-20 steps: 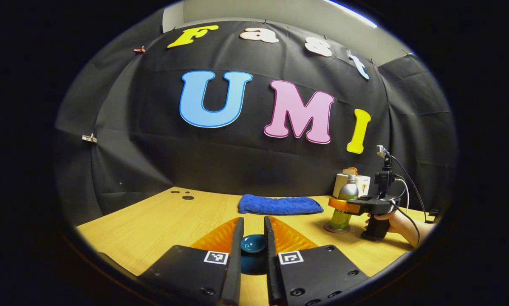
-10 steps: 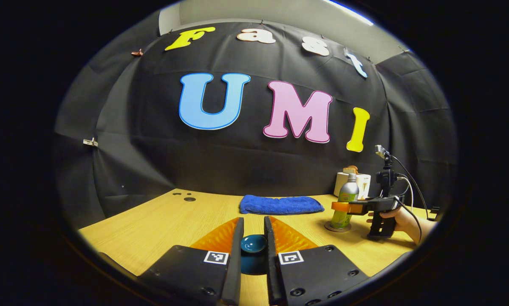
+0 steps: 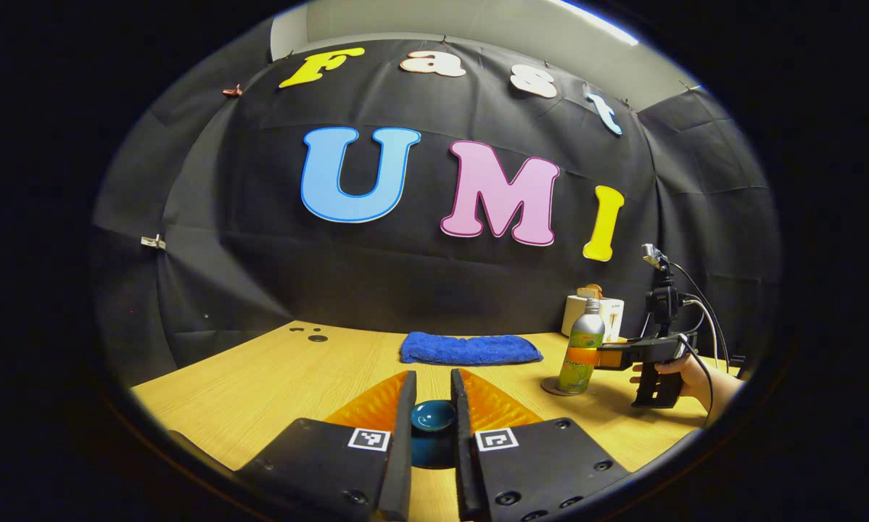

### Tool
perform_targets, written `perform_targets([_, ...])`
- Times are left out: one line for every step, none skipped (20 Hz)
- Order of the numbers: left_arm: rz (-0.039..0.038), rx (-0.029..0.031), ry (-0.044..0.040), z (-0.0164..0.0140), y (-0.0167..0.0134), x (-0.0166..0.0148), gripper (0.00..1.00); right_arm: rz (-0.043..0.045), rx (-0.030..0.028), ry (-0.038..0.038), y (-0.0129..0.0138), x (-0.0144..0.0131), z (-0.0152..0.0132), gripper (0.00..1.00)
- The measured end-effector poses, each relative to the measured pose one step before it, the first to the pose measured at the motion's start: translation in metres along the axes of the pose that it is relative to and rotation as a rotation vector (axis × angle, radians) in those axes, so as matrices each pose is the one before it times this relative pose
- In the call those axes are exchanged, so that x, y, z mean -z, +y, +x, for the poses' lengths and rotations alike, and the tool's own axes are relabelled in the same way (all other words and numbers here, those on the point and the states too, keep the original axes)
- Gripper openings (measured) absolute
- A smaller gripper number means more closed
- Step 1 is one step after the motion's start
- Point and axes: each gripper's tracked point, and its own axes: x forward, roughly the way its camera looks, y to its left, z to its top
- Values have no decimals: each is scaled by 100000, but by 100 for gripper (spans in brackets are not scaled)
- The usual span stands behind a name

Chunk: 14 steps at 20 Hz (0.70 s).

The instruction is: Open the teacup lid with one hand, grasp the water bottle and pour water into the teacup with the other hand; after pouring, place the water bottle on the coaster and then close the teacup lid.

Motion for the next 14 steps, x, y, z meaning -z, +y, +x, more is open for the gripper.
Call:
perform_targets([823,5,-181,-148,-68,-93,29,-150,-489,521,141,310,-310,99])
perform_targets([547,-146,-259,-113,-53,-180,29,-1119,14,1791,-33,625,-389,99])
perform_targets([124,-13,-305,-194,-36,-207,29,-1464,787,2258,-305,724,-391,98])
perform_targets([82,-21,-156,-110,-145,26,29,-783,916,1797,-104,620,-560,99])
perform_targets([287,235,-15,-99,-150,-61,27,76,26,1031,35,386,-624,99])
perform_targets([177,284,-186,-85,-205,-45,27,1079,-601,-18,278,157,-769,99])
perform_targets([-310,576,-90,72,-275,65,29,1411,-862,-418,243,63,-854,99])
perform_targets([-595,800,86,113,-290,38,29,1298,-269,35,34,112,-1139,99])
perform_targets([-473,616,421,309,-182,104,28,282,39,-365,52,-14,-1235,99])
perform_targets([22,390,397,461,-48,289,28,-1255,-211,-1647,135,-344,-1383,99])
perform_targets([759,255,504,624,-39,236,29,-2520,166,-1000,0,-409,-1261,99])
perform_targets([1080,-277,1013,649,29,317,29,-2625,45,-1257,-53,-394,-1260,99])
perform_targets([894,2,788,618,-28,166,31,-1776,6,-2031,-76,-782,-1019,99])
perform_targets([355,591,393,808,-211,255,28,-586,-5,-2359,-155,-925,-988,99])
